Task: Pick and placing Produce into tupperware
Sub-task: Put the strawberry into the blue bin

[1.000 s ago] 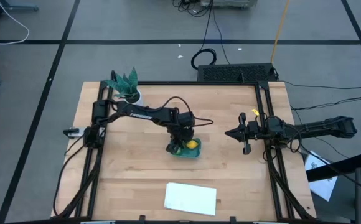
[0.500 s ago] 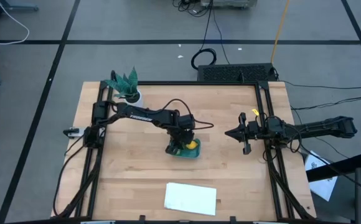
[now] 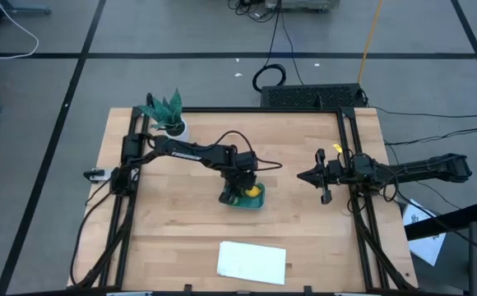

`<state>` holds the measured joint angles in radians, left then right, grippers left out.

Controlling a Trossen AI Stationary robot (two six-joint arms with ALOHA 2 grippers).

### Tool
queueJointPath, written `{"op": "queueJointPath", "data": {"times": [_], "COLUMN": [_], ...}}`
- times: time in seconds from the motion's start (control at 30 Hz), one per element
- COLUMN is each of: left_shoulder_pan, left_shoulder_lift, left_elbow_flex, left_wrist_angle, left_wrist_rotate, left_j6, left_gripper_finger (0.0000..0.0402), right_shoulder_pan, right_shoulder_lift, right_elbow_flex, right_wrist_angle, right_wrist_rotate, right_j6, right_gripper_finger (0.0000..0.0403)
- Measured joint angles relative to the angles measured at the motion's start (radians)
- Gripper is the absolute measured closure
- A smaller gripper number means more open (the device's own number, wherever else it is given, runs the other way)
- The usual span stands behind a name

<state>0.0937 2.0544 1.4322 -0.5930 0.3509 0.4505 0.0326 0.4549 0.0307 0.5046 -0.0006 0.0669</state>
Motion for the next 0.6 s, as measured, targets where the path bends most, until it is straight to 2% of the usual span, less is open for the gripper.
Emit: {"op": "queueJointPath", "data": {"times": [0.4,0.6], "left_shoulder_pan": [0.007,0.007], "left_shoulder_lift": [0.000,0.000], "left_elbow_flex": [0.000,0.000], "left_wrist_angle": [0.014,0.014], "left_wrist_rotate": [0.016,0.009], "left_j6": [-0.139,-0.142], "left_gripper_finger": [0.0257,0.0257], "right_shoulder_pan": [0.000,0.000], "right_shoulder_lift": [0.000,0.000], "right_elbow_flex": [0.000,0.000], "right_wrist_angle": [0.000,0.000], "right_wrist_rotate": [0.000,0.000], "right_j6": [0.000,0.000], "right_gripper_finger": [0.0403,0.0403]}}
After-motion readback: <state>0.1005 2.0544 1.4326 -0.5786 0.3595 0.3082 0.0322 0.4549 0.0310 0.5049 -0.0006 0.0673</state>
